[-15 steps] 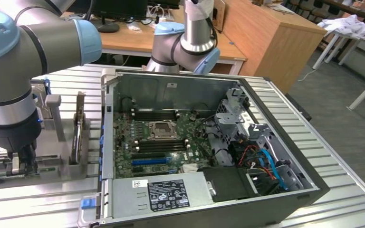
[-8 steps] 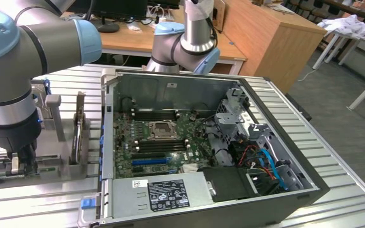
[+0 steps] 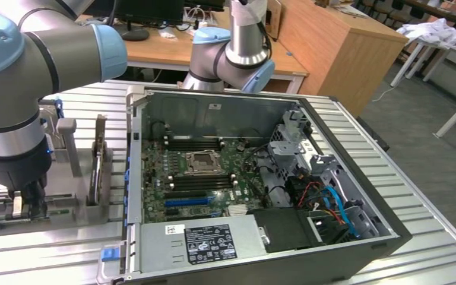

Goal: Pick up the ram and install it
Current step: 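Pick up the ram and move it above insertion slot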

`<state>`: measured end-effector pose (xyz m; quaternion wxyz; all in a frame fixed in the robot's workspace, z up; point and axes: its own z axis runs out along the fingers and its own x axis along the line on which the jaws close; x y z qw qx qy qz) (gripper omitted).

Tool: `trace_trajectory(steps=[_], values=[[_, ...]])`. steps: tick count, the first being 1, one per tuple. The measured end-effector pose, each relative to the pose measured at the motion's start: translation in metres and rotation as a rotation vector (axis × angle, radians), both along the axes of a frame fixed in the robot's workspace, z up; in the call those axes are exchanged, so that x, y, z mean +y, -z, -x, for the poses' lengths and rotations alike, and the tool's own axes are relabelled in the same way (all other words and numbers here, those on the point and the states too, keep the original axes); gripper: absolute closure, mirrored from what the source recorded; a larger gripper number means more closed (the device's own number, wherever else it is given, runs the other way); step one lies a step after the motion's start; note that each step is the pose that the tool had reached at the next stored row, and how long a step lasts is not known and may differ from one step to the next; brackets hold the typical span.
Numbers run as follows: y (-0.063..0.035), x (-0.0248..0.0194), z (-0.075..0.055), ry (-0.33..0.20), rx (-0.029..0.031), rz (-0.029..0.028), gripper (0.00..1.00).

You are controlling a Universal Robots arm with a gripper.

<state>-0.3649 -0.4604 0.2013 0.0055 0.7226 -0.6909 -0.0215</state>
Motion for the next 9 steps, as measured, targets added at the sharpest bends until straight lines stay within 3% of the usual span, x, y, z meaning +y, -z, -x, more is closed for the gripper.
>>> trace_trajectory(steps=[9], values=[[-0.0003, 0.0, 0.0, 0.018, -0.0002, -0.0003, 0.87]])
